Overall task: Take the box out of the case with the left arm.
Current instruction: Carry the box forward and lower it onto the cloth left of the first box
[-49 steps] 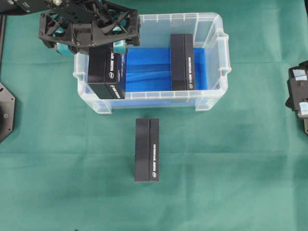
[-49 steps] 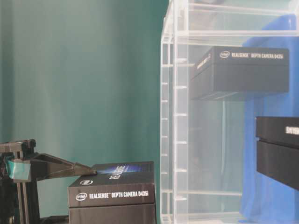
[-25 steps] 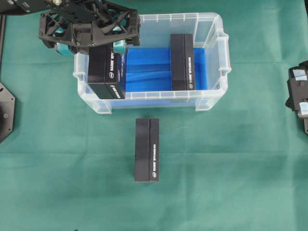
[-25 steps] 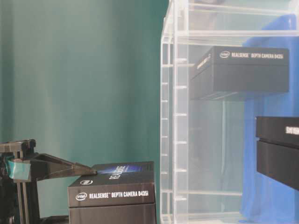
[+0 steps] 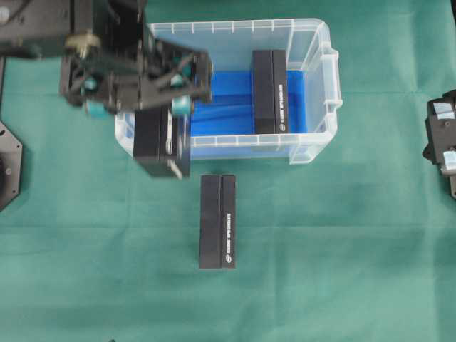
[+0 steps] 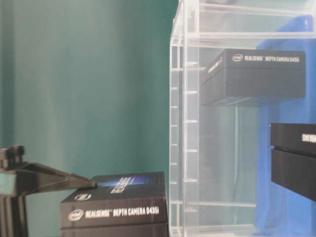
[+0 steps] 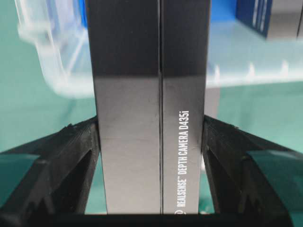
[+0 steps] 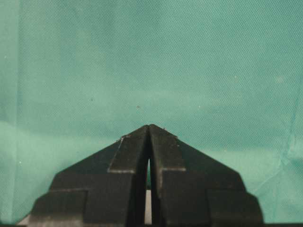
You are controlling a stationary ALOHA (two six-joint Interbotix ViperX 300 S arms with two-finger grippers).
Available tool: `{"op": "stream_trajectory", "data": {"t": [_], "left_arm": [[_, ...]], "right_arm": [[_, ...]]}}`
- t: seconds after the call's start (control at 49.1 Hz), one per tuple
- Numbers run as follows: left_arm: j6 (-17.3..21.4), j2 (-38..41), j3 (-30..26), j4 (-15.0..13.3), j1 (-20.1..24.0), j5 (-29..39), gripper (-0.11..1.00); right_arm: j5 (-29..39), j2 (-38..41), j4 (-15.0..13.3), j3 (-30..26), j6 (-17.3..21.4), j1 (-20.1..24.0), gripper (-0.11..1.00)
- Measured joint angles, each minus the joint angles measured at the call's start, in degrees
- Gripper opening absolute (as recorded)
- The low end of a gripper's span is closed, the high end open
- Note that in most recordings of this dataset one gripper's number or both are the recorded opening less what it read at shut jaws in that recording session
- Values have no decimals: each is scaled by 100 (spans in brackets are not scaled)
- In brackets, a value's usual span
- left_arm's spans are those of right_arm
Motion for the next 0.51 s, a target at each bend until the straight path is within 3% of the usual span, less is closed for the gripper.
{"op": "stream_trajectory", "data": {"t": [0.224, 0.509], "left_arm": [[-659, -123, 114, -18, -668, 18, 60], [-1230, -158, 149, -26, -1239, 18, 60]], "right_arm": [[0, 0, 0, 0, 0, 0, -1], [0, 0, 0, 0, 0, 0, -1]]}}
